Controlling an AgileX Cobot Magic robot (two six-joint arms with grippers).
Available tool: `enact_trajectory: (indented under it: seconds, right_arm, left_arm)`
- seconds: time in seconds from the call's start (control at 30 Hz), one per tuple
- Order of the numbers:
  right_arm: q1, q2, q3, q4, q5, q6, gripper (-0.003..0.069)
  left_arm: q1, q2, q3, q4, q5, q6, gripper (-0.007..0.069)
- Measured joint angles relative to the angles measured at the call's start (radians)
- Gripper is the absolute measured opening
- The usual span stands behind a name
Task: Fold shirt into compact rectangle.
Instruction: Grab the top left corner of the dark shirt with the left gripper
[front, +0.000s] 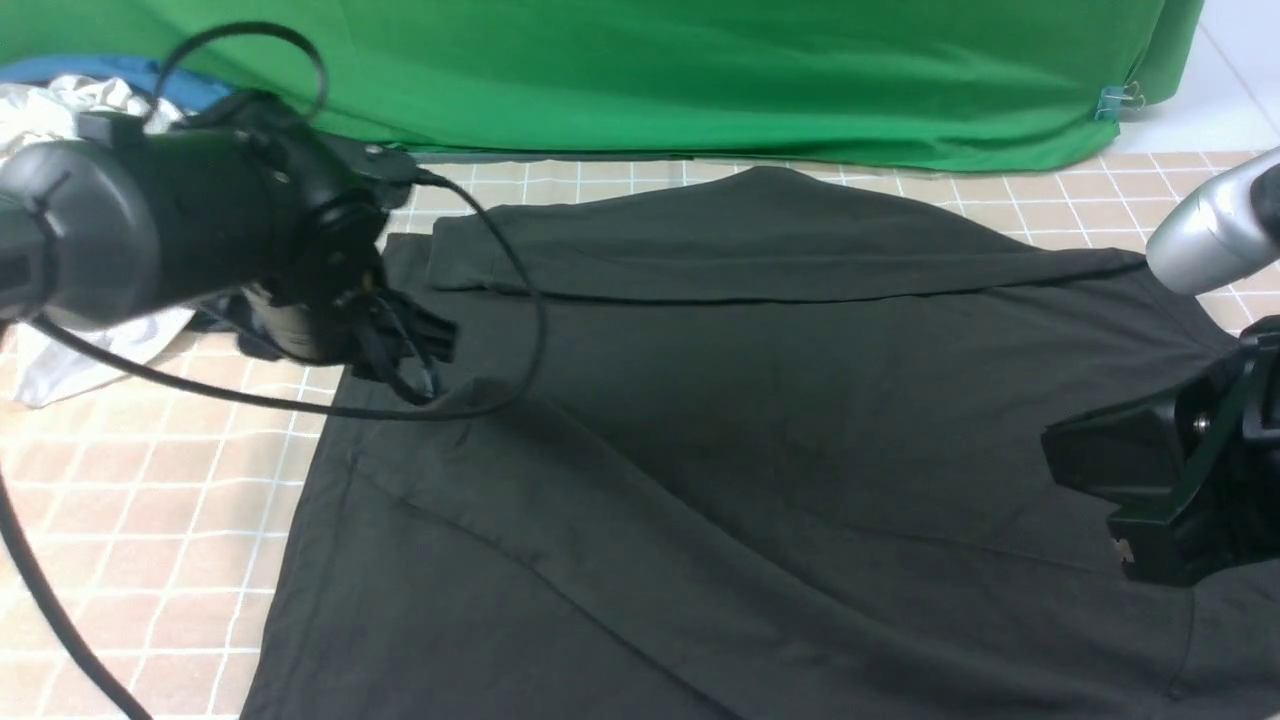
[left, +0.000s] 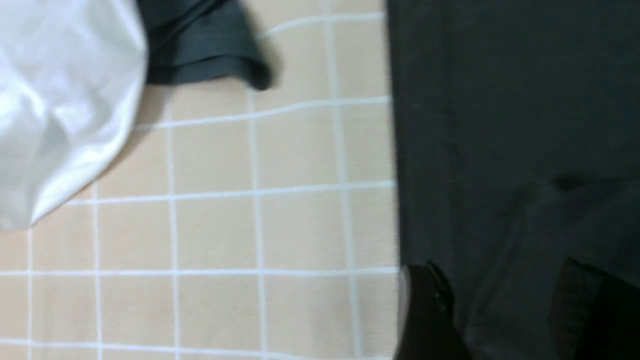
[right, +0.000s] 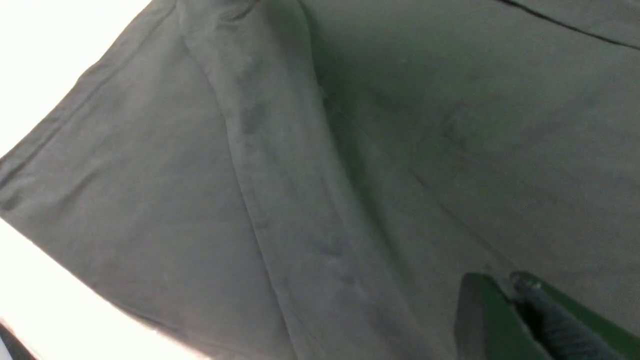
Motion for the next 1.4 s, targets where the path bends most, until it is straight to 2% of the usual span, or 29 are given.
enact_trajectory:
  seconds: [0.07,0.1,0.13,0.2,0.27,0.37,0.5,0.63,0.67,0.73,0.83,0.87,0.93,1.03,1.13,1.2,1.37,1.4]
  right_arm:
    - [0.000,0.000,0.000,0.000,0.000,0.000,0.0091]
    - [0.000,0.000,0.000,0.000,0.000,0.000,0.0091]
    - [0.000,0.000,0.000,0.000,0.000,0.000,0.0091]
    - [0.000,0.000,0.000,0.000,0.000,0.000,0.0091]
    - [0.000,0.000,0.000,0.000,0.000,0.000,0.0091]
    - [0.000,0.000,0.000,0.000,-0.001,-0.001,0.0091]
    - [0.000,0.000,0.000,0.000,-0.001,-0.001,0.0091]
    - [0.000,0.000,0.000,0.000,-0.001,-0.001,0.0091]
    - [0.000,0.000,0.000,0.000,-0.001,0.000,0.0091]
    - [0.000,0.000,0.000,0.000,-0.001,0.000,0.0091]
    - [0.000,0.000,0.000,0.000,-0.001,0.000,0.0091]
    - [0.000,0.000,0.000,0.000,-0.001,0.000,0.0091]
    - [0.000,0.000,0.000,0.000,-0.001,0.001,0.0091]
    - [0.000,0.000,0.000,0.000,-0.001,0.001,0.0091]
    - [0.000,0.000,0.000,0.000,-0.001,0.001,0.0091]
    - [0.000,0.000,0.000,0.000,-0.002,0.001,0.0091]
    - [0.000,0.000,0.000,0.000,-0.002,0.001,0.0091]
    - [0.000,0.000,0.000,0.000,-0.002,0.002,0.0091]
  left_arm:
    - [0.022,0.000,-0.018,-0.053,0.006,0.000,0.0314]
    - [0.037,0.000,-0.038,-0.132,0.007,0.007,0.0268]
    - [0.040,0.000,-0.042,-0.132,0.007,0.007,0.0259]
    - [0.083,0.003,-0.103,-0.348,0.008,0.085,0.0129]
    - [0.125,0.019,-0.169,-0.507,0.011,0.163,0.0049]
    - [0.176,0.078,-0.282,-0.615,0.018,0.205,0.0012]
    - [0.196,0.188,-0.399,-0.627,0.014,0.215,0.0016]
    - [0.195,0.310,-0.485,-0.607,-0.015,0.219,0.0068]
    - [0.195,0.371,-0.533,-0.589,-0.044,0.219,0.0122]
    - [0.195,0.401,-0.554,-0.578,-0.059,0.219,0.0159]
    - [0.195,0.488,-0.607,-0.552,-0.122,0.219,0.0311]
    - [0.195,0.488,-0.608,-0.552,-0.126,0.219,0.0318]
    - [0.195,0.525,-0.616,-0.546,-0.182,0.219,0.0407]
    - [0.195,0.551,-0.616,-0.545,-0.216,0.219,0.0463]
    - [0.195,0.558,-0.617,-0.545,-0.235,0.225,0.0476]
    - [0.195,0.560,-0.617,-0.545,-0.238,0.239,0.0450]
    - [0.196,0.568,-0.621,-0.562,-0.237,0.320,0.0274]
    - [0.197,0.569,-0.624,-0.578,-0.234,0.361,0.0158]
